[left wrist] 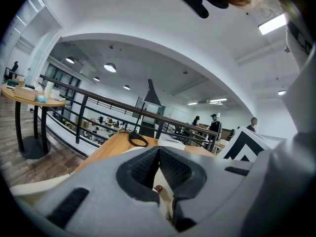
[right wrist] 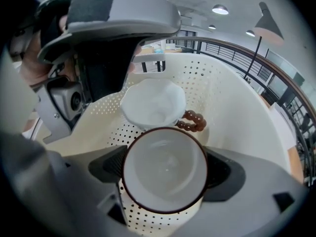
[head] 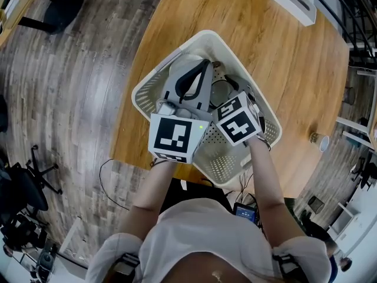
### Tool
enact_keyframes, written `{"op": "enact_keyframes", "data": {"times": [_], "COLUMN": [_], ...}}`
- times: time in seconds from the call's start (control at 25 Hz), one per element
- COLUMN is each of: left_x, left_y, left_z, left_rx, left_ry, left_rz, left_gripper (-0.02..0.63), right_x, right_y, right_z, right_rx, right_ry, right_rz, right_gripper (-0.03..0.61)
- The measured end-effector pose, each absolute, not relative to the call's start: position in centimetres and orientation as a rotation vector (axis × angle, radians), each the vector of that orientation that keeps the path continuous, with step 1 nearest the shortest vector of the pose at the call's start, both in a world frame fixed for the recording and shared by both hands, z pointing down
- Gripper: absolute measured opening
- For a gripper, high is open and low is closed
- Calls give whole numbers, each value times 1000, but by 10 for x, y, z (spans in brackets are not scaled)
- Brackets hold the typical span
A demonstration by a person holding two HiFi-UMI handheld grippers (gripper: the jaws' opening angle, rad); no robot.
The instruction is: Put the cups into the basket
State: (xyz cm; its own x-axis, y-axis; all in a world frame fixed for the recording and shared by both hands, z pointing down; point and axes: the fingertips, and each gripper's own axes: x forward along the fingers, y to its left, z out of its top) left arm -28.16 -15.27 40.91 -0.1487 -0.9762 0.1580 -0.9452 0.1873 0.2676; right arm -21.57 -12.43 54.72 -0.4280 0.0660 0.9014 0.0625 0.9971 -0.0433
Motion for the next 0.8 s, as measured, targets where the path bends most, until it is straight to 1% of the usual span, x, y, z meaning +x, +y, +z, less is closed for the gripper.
{"op": "enact_keyframes", "data": {"times": [0.8], "left_x": [-273], "left_y": [-139], "left_z": [380], "left_rx": [1841], "left_ry": [-2188], "left_rz": [-220], "left_gripper": [8], "right_x": [-213], "right_y": [-135], "right_z": [502], "right_rx": [26], "right_ry": [-2105], "right_rz": [-115], "right_gripper": [431]}}
